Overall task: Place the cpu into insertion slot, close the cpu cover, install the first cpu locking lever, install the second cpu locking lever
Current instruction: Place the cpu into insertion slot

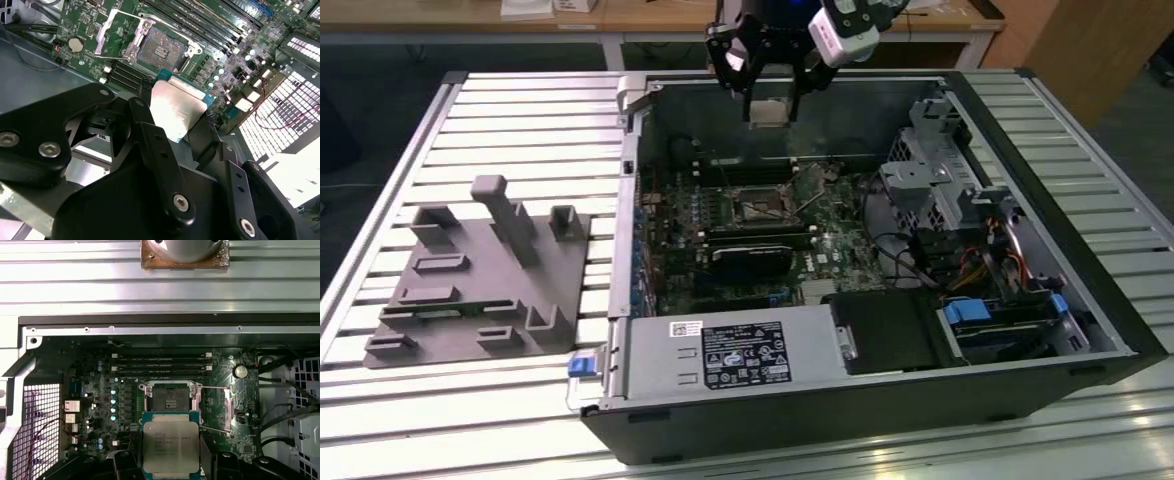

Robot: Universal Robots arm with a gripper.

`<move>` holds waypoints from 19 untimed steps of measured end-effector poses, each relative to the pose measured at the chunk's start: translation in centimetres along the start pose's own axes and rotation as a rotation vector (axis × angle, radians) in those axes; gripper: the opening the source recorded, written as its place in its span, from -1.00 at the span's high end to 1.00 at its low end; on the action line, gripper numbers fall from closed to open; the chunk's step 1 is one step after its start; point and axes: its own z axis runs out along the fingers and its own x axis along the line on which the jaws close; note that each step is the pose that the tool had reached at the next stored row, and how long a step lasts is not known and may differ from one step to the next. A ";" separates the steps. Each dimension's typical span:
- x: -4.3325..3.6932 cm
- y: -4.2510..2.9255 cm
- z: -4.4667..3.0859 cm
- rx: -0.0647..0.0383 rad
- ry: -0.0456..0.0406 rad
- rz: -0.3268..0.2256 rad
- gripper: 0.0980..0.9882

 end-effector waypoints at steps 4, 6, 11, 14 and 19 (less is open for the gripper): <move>-0.01 -0.03 0.36 0.000 0.0000 0.000 0.00; -0.01 -0.05 0.52 0.000 0.0000 0.000 0.00; -0.02 -0.08 0.85 0.000 0.0001 0.000 0.00; -0.02 -0.09 1.02 0.000 0.0000 0.000 0.00; -0.02 -0.12 1.32 0.000 0.0000 0.000 0.00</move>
